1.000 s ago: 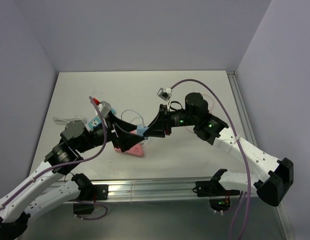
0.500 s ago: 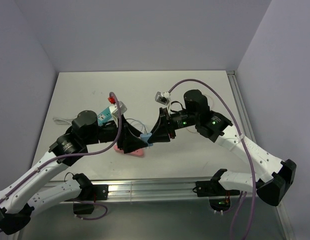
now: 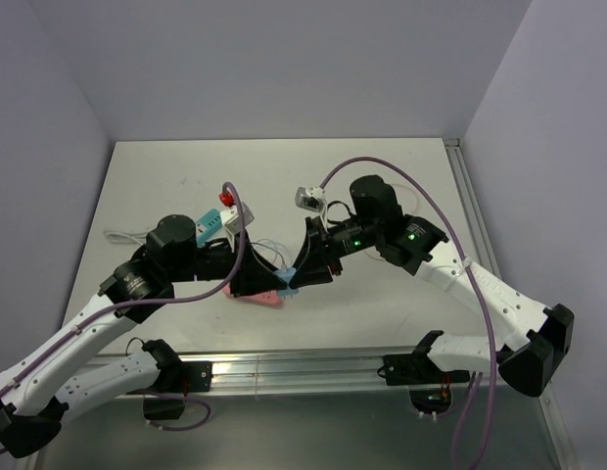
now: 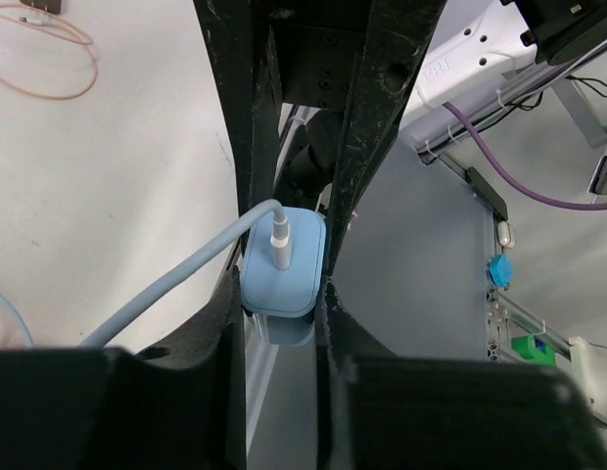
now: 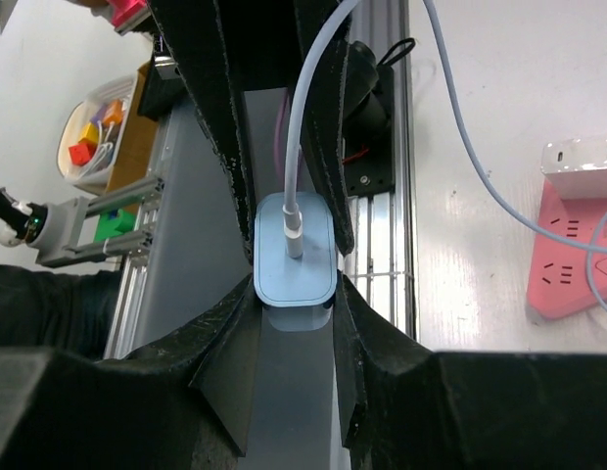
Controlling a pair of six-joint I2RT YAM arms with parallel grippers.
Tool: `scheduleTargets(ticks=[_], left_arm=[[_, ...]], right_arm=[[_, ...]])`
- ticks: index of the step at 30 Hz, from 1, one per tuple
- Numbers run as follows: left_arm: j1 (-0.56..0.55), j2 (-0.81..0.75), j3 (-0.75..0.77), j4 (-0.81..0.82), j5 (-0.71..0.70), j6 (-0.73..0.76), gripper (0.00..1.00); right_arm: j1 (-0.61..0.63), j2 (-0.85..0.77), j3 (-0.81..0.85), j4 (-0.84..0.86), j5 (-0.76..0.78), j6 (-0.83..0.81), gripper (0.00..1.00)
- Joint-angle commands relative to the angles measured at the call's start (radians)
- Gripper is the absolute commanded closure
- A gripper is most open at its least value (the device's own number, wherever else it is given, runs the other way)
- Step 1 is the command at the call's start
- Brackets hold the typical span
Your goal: Insert the plug
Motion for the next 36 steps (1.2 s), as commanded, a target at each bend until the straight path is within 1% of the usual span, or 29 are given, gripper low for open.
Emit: scheduleTargets(ticks=[1,2,4,5,8,10,11,12,15,21,23,25,26,27,28,29,30,31,32,33,34,35,36], left_arm=[[-0.004,-0.021,0.023,0.021,-0.027,0.022,1.00],[-0.002,-0.027,0.015,0.024,-0.043,0.019,1.00],[-0.001,-0.050,0.005,0.036,-0.092,0.003,1.00],[0.001,-0.061,-0.002,0.047,-0.104,-0.006,1.00],[0.006,-0.101,-0.034,0.121,-0.141,-0.056,1.00],[0.006,-0.127,-0.049,0.156,-0.150,-0.089,1.00],[0.006,-0.133,-0.069,0.200,-0.147,-0.099,1.00],[0.007,-0.144,-0.074,0.213,-0.143,-0.113,1.00],[0.007,-0.154,-0.078,0.234,-0.141,-0.128,1.00],[0.007,-0.162,-0.078,0.250,-0.138,-0.141,1.00],[0.007,-0.165,-0.085,0.259,-0.135,-0.148,1.00],[0.007,-0.167,-0.091,0.269,-0.132,-0.153,1.00],[0.007,-0.167,-0.089,0.271,-0.132,-0.155,0.99],[0.007,-0.167,-0.092,0.276,-0.132,-0.158,1.00],[0.007,-0.167,-0.091,0.280,-0.133,-0.158,1.00],[0.007,-0.167,-0.092,0.285,-0.139,-0.158,1.00],[0.007,-0.168,-0.092,0.286,-0.143,-0.161,1.00],[0.007,-0.168,-0.094,0.292,-0.149,-0.162,1.00],[0.007,-0.168,-0.094,0.299,-0.150,-0.164,1.00],[0.007,-0.164,-0.091,0.299,-0.153,-0.164,0.99],[0.007,-0.162,-0.085,0.299,-0.156,-0.164,1.00],[0.007,-0.161,-0.086,0.300,-0.155,-0.162,1.00],[0.007,-0.158,-0.085,0.300,-0.156,-0.164,1.00]], right_arm=[[0.012,-0.010,0.043,0.040,-0.036,0.011,0.71],[0.012,-0.013,0.034,0.043,-0.005,0.012,0.59],[0.011,-0.034,0.001,0.074,0.021,0.035,0.41],[0.009,-0.042,-0.011,0.086,0.049,0.061,0.39],[0.011,-0.074,-0.077,0.195,0.070,0.122,0.37],[0.009,-0.099,-0.132,0.316,0.089,0.198,0.37],[0.009,-0.108,-0.150,0.362,0.098,0.228,0.37],[0.009,-0.120,-0.169,0.452,0.105,0.280,0.37],[0.009,-0.117,-0.210,0.595,0.096,0.372,0.38],[0.012,-0.117,-0.232,0.742,0.106,0.460,0.40],[0.011,-0.107,-0.221,0.747,0.101,0.472,0.43],[0.012,-0.101,-0.207,0.749,0.095,0.475,0.53],[0.014,-0.098,-0.204,0.749,0.089,0.477,0.60],[0.017,-0.091,-0.200,0.737,0.086,0.474,0.69],[0.018,-0.088,-0.192,0.727,0.086,0.469,0.87],[0.020,-0.087,-0.191,0.720,0.086,0.465,0.92],[0.023,-0.084,-0.189,0.709,0.083,0.456,0.94],[0.026,-0.087,-0.194,0.709,0.079,0.454,0.94],[0.028,-0.088,-0.197,0.712,0.075,0.454,0.90],[0.029,-0.093,-0.201,0.724,0.063,0.454,0.83],[0.029,-0.096,-0.209,0.726,0.069,0.456,0.68],[0.029,-0.101,-0.209,0.723,0.075,0.451,0.64],[0.029,-0.105,-0.209,0.721,0.076,0.449,0.64]])
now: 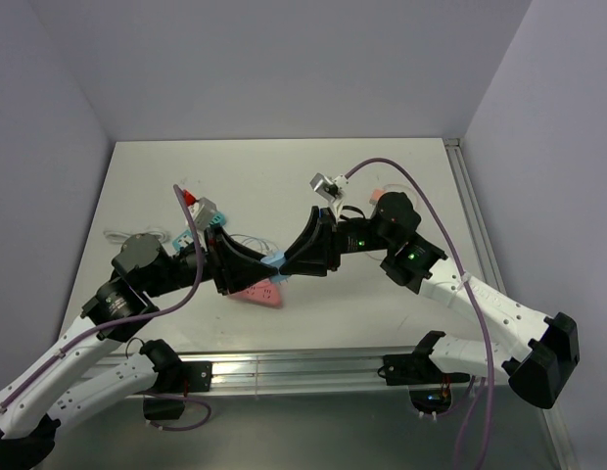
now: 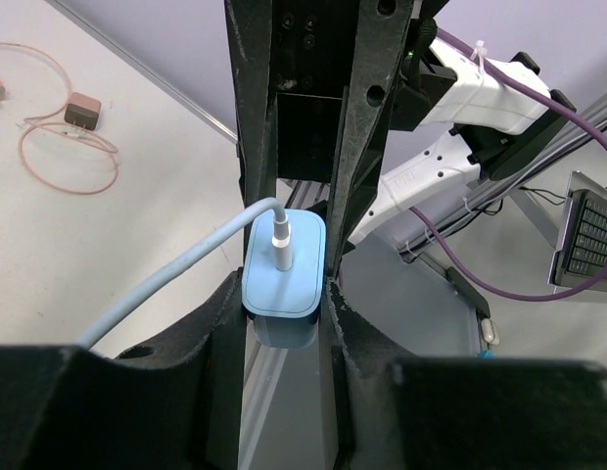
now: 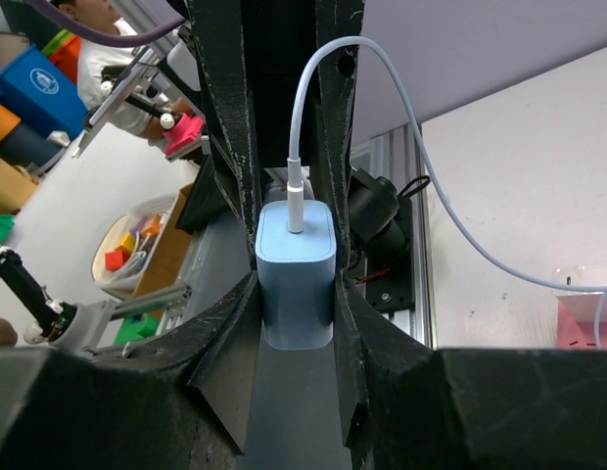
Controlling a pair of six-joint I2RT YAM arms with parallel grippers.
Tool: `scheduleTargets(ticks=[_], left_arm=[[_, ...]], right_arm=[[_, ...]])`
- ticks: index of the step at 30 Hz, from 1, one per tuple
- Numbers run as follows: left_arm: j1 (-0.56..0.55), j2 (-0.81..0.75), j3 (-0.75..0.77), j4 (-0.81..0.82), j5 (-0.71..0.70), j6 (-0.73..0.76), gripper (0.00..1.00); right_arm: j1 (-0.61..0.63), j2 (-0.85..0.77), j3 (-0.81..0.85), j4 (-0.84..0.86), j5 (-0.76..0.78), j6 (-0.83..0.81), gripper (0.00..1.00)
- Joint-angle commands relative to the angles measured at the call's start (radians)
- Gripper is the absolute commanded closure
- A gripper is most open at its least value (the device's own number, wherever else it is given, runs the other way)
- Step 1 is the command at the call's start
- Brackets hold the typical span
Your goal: Insert the plug
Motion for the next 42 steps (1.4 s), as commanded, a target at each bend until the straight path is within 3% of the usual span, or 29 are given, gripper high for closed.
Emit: scheduleTargets(ticks=[1,9,12,13,17,19,20,22,24,25,29,36,42], left_arm=[[0.001,0.006,0.009,0.092,-0.019,0.003,1.00],[0.001,0.000,0.006,0.105,-0.029,-0.012,1.00],[0.001,-0.002,0.001,0.111,-0.032,-0.020,1.00],[0.001,0.000,0.003,0.113,-0.033,-0.020,1.00],[0.001,0.018,0.024,0.083,0.010,0.006,1.00],[0.001,0.021,0.047,0.035,-0.010,0.038,0.76],[0.001,0.018,0.053,-0.002,-0.010,0.064,0.58],[0.001,0.009,0.069,-0.042,-0.004,0.086,0.38],[0.001,0.012,0.082,-0.118,-0.007,0.125,0.08],[0.001,0.013,0.104,-0.149,-0.003,0.144,0.05],[0.001,0.004,0.156,-0.289,-0.006,0.216,0.07],[0.001,0.042,0.389,-0.497,-0.078,0.406,0.31],[0.001,0.220,0.588,-0.583,0.034,0.567,0.25]], right_arm=[[0.018,-0.015,0.018,0.028,-0.001,-0.006,0.62],[0.021,-0.003,0.008,0.032,-0.002,-0.008,0.64],[0.028,0.008,0.012,0.038,-0.010,-0.008,0.81],[0.033,0.011,0.017,0.032,-0.007,-0.010,1.00],[0.042,0.003,0.029,-0.041,0.045,-0.071,1.00],[0.041,0.003,0.046,-0.120,0.064,-0.101,1.00],[0.042,-0.003,0.049,-0.138,0.073,-0.117,1.00],[0.042,-0.008,0.054,-0.172,0.093,-0.126,1.00],[0.041,-0.012,0.058,-0.196,0.101,-0.134,1.00],[0.041,-0.014,0.063,-0.209,0.105,-0.138,1.00],[0.036,0.000,0.106,-0.334,0.121,-0.229,1.00],[0.034,0.034,0.207,-0.661,0.045,-0.453,1.00],[0.034,0.026,0.224,-0.724,0.007,-0.517,1.00]])
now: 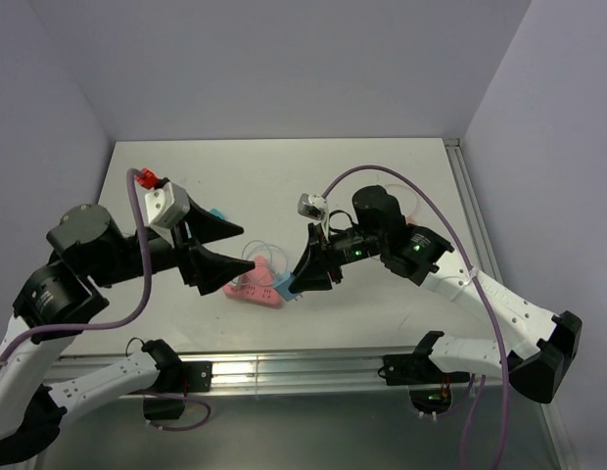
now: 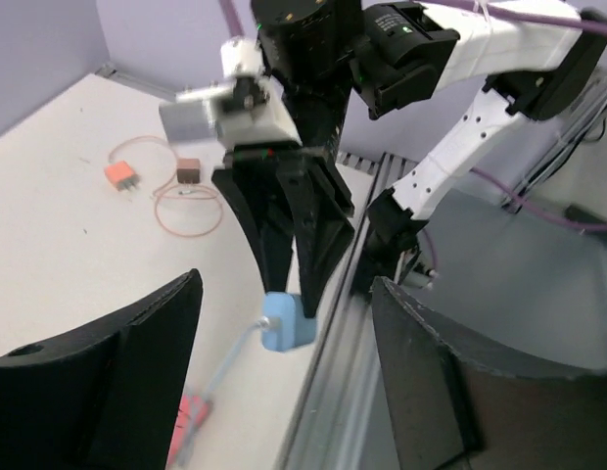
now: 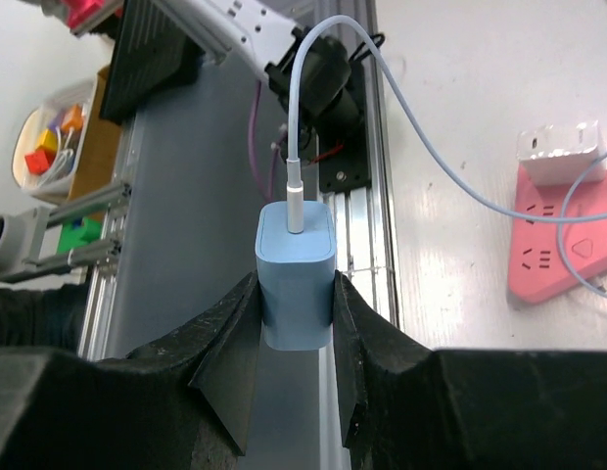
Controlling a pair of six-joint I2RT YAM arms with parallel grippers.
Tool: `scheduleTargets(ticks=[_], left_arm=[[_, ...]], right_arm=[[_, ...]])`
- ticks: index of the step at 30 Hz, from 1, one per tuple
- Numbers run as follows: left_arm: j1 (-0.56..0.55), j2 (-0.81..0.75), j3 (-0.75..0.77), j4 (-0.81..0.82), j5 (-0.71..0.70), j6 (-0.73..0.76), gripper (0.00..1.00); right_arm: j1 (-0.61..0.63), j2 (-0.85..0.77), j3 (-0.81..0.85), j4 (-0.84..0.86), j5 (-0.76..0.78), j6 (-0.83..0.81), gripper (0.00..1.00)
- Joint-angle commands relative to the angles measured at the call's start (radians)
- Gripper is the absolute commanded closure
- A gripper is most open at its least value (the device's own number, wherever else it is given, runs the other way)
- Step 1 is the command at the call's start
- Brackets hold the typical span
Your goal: Insert the plug
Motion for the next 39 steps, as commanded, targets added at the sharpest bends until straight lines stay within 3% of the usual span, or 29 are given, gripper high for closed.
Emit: scheduleTargets(ticks=[1,6,11,28,39], left_arm=[[0.001,0.135,0.085,-0.105,0.089,0.157,0.24],[0.001,0.276,0.088,-0.177,0.232,0.269,0.20],[0.001,0.313,0.016,-0.163,0.300,0.274,0.32],[-0.001,0.272,-0.075,-0.131,0.327,0.254,0.26],[-0.001,0.307,-0.093,-0.105,0.366,0.236,0.39]], right_arm=[[0.000,-0.008,0.042,-0.051,-0.052,-0.068,1.00],[-0.001,-0.015,0.036,-0.021,-0.062,-0.053,1.00],[0.000,-0.014,0.047,0.000,-0.060,-0.041,1.00],[0.000,0.012,0.085,0.025,-0.059,-0.004,1.00],[0.002,0.026,0.095,0.022,-0.066,-0.004,1.00]])
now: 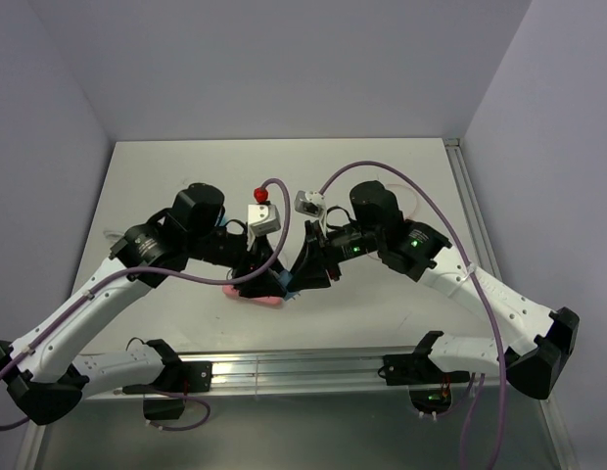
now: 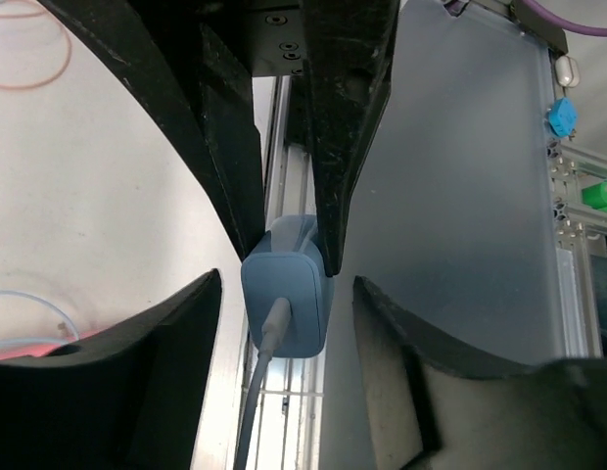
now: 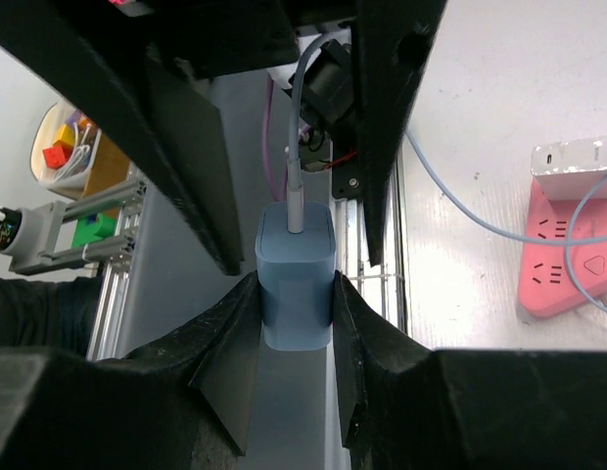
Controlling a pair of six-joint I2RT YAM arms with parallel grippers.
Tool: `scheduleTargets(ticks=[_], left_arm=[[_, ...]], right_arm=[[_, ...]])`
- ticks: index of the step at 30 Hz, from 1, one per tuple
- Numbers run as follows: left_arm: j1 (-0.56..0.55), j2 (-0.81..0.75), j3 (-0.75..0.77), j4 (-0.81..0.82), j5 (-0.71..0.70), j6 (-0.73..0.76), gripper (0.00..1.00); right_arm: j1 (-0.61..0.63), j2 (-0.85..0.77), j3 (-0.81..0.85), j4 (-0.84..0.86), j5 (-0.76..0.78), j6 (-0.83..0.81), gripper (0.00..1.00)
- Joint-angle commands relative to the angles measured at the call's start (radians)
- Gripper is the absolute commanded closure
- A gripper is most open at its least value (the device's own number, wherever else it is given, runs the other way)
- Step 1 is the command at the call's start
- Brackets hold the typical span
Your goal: Insert the plug
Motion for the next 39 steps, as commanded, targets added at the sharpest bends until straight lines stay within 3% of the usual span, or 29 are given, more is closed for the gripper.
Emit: scheduleTargets(ticks=[1,7,9,10,11,13,18,19,25,30,32,34,35,39], left_arm=[[-0.001,0.017,-0.003,0.031,0.038,0.005,0.44],[-0.001,0.030,-0.008,0.024,0.028,-0.003,0.50],[-0.002,0.033,-0.008,0.028,0.023,-0.010,0.64],[-0.001,0.040,-0.006,0.020,0.017,-0.010,0.91],[-0.001,0.042,-0.005,0.011,0.006,-0.012,1.00],[-0.001,0.044,-0.010,0.000,-0.018,-0.009,1.00],[-0.001,-0.002,-0.052,0.020,-0.118,-0.059,1.00],[-0.002,-0.027,-0.063,0.031,-0.135,-0.078,1.00],[-0.001,-0.123,-0.108,0.075,-0.277,-0.127,1.00],[-0.002,-0.211,-0.118,0.168,-0.586,-0.064,1.00],[-0.001,-0.236,-0.114,0.283,-0.693,-0.032,1.00],[-0.001,-0.240,-0.117,0.403,-0.884,0.049,1.00],[0.001,-0.236,-0.118,0.529,-0.956,0.080,1.00],[0.063,-0.106,-0.036,0.797,-1.181,0.310,1.00]], right_arm=[[0.001,-0.004,0.056,0.037,-0.020,0.003,1.00],[0.003,-0.006,0.067,0.034,-0.020,0.000,1.00],[0.006,-0.003,0.066,0.034,-0.020,0.000,1.00],[0.007,0.000,0.070,0.034,-0.020,0.001,1.00],[0.006,0.004,0.073,0.029,-0.020,0.000,1.00],[0.006,0.013,0.082,0.017,-0.014,-0.008,1.00],[-0.005,-0.001,0.092,0.002,0.052,0.004,0.65],[-0.011,-0.009,0.084,0.008,0.060,0.014,0.51],[-0.153,-0.081,0.027,0.048,0.168,0.095,0.28],[-0.244,-0.070,-0.039,0.063,0.335,0.153,0.25],[-0.247,-0.059,-0.066,0.083,0.351,0.179,0.26],[-0.247,-0.050,-0.089,0.112,0.337,0.195,0.27],[-0.247,-0.049,-0.095,0.118,0.331,0.204,0.27],[-0.247,-0.064,-0.114,0.121,0.345,0.207,0.27]])
